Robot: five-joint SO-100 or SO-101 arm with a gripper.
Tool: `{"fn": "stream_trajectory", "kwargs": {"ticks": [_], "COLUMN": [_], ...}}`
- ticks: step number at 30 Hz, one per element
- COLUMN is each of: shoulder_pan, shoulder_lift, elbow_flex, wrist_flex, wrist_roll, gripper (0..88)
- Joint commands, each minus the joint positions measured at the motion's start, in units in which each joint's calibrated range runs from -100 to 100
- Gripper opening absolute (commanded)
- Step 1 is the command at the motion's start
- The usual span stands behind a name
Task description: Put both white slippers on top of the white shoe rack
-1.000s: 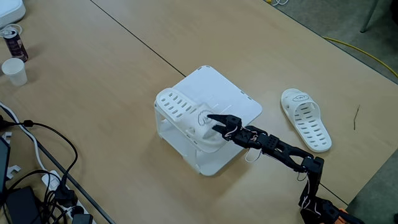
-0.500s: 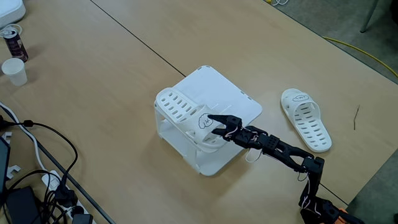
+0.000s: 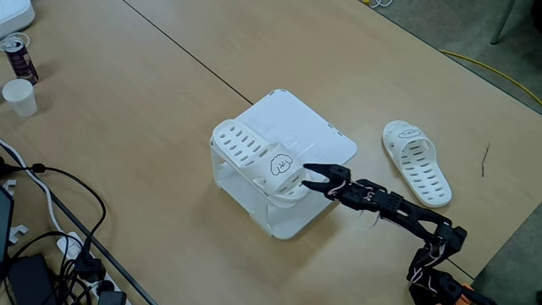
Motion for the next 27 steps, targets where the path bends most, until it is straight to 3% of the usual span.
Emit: {"fn": "stream_trajectory", "kwargs": {"ticks": [1,8,12,20,27], "shoulder_pan": [4.18,31.48,42.99,57.22,64.29], "shoulder_lift": [-10.43,-19.68,-20.02,-14.46,-1.25], "elbow_flex": [2.21,13.94,19.71,26.3,20.08], "wrist_flex": [-0.13,-0.22,-0.57,-1.17,-11.95], "wrist_roll": [0.42,0.42,0.42,0.42,0.42], "gripper": [23.7,24.2,24.2,23.6,18.5]}}
